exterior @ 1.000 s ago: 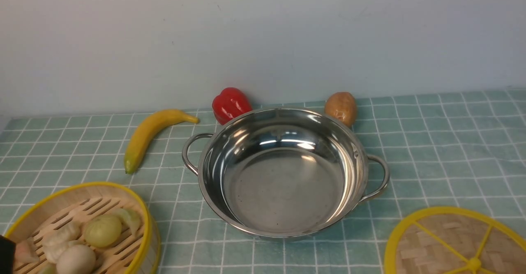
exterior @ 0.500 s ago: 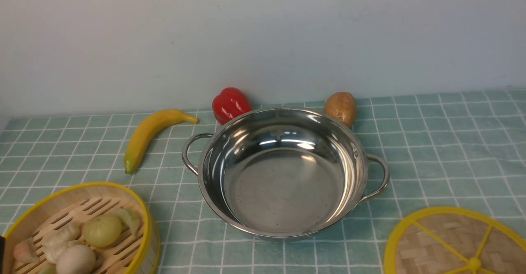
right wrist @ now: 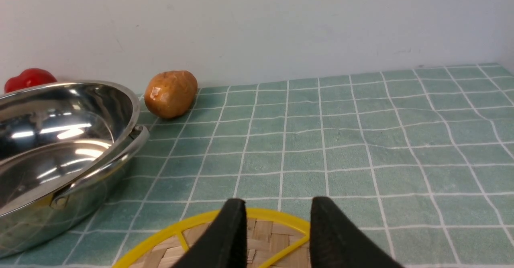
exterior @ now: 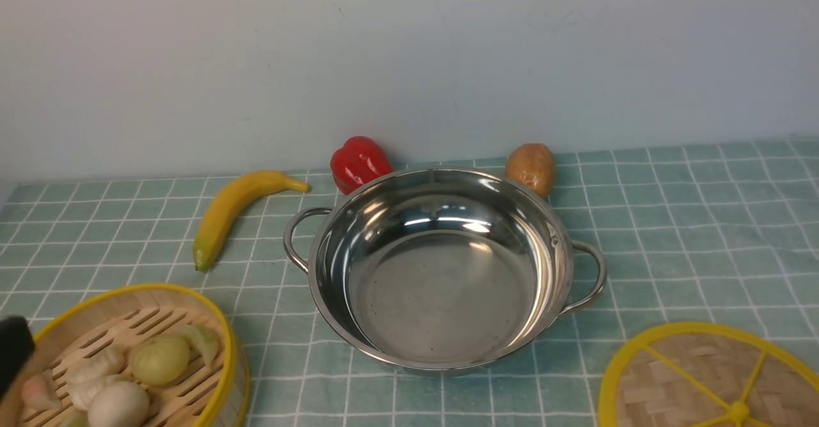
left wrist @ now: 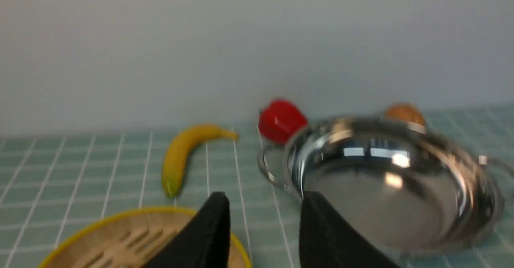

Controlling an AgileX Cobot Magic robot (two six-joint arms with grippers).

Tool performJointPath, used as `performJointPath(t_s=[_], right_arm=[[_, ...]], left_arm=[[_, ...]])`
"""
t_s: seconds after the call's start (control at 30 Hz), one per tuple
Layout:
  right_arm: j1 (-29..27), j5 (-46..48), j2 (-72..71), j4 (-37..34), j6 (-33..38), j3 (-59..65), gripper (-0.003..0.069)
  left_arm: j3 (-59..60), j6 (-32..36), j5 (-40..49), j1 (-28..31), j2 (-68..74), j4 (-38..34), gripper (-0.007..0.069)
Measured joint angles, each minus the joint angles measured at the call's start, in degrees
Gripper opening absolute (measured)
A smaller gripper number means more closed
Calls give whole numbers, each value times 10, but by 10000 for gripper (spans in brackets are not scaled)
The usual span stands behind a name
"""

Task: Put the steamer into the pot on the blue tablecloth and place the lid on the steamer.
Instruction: 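Grasp the rim of the steamer basket holding the buns with the left gripper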

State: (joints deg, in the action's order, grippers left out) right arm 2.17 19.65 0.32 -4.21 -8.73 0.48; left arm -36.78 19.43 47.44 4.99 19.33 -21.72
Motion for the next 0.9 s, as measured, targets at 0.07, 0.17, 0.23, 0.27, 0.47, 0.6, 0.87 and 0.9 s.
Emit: performJointPath(t_s=[0.07,0.17,0.23,0.27,0.47,0.6,0.87,0.9], right_arm=[[0,0,0,0,0,0,243],[0,0,0,0,0,0,243],[0,0,0,0,0,0,243],[0,0,0,0,0,0,243],[0,0,0,0,0,0,243],[0,0,0,0,1,0,243],[0,0,0,0,2,0,243],[0,0,0,0,2,0,243]], left_arm=[[-20,34,60,0,55,0,243],[-25,50,82,0,119,-6,243],[-25,45,85,0,165,-18,243],[-25,42,85,0,189,-24,243],[-25,60,82,0,321,-29,243],[-25,59,80,0,397,-31,243],[-27,61,41,0,511,-51,243],[-27,69,32,0,521,-56,244]])
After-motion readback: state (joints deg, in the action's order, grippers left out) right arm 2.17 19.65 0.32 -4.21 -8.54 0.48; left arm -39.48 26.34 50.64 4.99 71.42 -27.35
